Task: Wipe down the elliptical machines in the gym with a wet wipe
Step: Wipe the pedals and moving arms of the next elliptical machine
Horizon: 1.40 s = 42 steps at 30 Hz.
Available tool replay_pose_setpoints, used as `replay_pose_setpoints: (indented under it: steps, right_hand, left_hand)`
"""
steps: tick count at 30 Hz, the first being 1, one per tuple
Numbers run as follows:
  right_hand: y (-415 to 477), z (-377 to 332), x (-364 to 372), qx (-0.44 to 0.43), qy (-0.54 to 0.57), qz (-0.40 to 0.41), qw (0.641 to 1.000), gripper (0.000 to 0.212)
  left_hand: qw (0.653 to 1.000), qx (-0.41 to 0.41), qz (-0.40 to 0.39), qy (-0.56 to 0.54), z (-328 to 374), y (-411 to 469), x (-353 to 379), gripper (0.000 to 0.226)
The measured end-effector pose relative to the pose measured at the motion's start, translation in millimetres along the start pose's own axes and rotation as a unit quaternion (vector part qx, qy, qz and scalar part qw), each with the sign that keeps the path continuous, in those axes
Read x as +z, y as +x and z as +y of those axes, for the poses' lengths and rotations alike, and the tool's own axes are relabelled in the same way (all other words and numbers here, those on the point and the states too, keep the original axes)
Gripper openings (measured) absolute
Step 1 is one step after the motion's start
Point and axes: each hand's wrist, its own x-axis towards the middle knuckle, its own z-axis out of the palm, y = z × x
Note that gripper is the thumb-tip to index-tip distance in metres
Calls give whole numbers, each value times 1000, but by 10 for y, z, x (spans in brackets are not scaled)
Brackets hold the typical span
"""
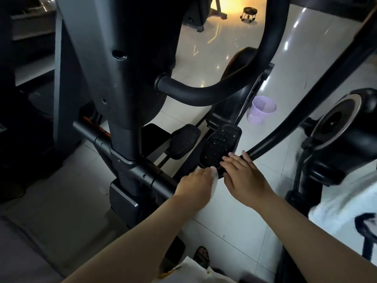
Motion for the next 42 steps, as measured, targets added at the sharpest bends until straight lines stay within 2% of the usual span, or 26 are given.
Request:
replay_pose_setpoints:
  steps: [2,5,8,10,14,16,19,21,23,25,27,30,32,34,36,38,42]
  right_hand:
    - [-2,58,-70,6,-35,5,999,47]
    - [-17,186,-234,33,-104,25,994,48]
    - [-34,305,-430,56,-183,42,981,46]
    - [-44,371,-529,69,-216,55,972,42]
    - [-58,465,-597,57,-255,51,964,57]
    - [-60,503,-602,52,-253,49,965,59]
    - [-49,522,-627,50,-249,59,965,50]
    - [-41,533,-675,49,-256,71,963,49]
    - [-29,554,-730,52,-265,81,959,51]
    - [-30,589,-778,44,-279,95,954,49]
    - [-39,642,-807,34,-300,99,948,55]
    - [-30,703,-879,25,-339,102,935,57]
    - [-12,744,-941,11,-369,100,924,56]
    - [17,758,-1027,7,-386,104,917,58]
    - [49,764,-1146,20,-393,125,911,58]
    - [75,786,-1265,29,-408,146,901,55]
    - [106,862,-1388,1,-438,109,892,55]
  left_hand:
    - [998,-24,-29,56,-32,30,-4,30]
    - [993,-23,-55,98,-3,91,-24,31]
    - [999,-9,-21,30,172,188,-29,27]
    - [999,17,33,-35,282,275,22,22]
    - [990,40,86,-108,363,365,132,32]
    - [990,9,81,-115,331,377,154,35]
    - [996,-22,54,-61,333,376,144,29]
    - [996,-34,46,-66,425,398,94,32]
    - [995,-25,38,-85,558,482,47,32]
    - [987,-5,50,-153,667,585,47,34]
    - [972,35,76,-219,734,614,76,34]
    - [968,62,106,-217,716,602,149,39]
    - [980,24,99,-170,705,625,189,31]
    - [983,-14,74,-169,745,672,151,26]
    - [970,-8,57,-237,844,730,55,32]
    - [949,32,64,-309,982,785,-63,38]
    - [905,144,136,-377,1226,819,-223,35]
